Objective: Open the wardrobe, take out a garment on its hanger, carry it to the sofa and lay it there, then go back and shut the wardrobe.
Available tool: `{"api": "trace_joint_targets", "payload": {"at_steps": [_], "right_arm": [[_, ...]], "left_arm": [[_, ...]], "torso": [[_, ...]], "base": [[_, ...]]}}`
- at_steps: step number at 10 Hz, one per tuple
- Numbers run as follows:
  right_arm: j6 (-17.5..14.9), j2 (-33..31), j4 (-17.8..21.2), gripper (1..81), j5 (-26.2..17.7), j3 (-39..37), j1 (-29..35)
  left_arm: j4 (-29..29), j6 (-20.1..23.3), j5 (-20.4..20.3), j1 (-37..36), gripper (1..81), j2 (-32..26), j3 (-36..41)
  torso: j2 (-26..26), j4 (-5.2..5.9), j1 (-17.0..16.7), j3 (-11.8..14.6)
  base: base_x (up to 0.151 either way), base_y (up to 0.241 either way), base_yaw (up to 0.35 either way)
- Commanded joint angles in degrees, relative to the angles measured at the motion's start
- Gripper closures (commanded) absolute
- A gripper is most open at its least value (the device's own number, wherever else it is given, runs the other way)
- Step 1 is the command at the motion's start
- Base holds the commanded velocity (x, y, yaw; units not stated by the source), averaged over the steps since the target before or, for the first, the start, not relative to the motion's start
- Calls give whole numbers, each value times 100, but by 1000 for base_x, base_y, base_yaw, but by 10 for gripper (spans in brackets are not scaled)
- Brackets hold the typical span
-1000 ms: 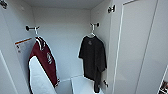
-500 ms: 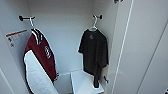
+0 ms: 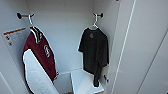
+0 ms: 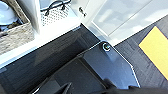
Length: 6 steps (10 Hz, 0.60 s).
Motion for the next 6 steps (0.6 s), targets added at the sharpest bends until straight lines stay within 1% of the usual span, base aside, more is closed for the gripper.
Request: {"api": "trace_joint_targets", "payload": {"at_steps": [1,3,6], "right_arm": [[8,4,45,10,-294,3,284],[8,4,37,10,-294,3,302],[17,-5,45,10,-294,-6,319]], "left_arm": [[-41,8,737,-824,10,-27,207],[-77,-9,825,-1141,10,9,225],[-68,-9,1106,-1554,10,105,233]], "torso": [[0,0,0,0],[0,0,0,-2],[2,0,2,-5]], "base": [[0,0,0],[0,0,0],[0,0,0]]}}
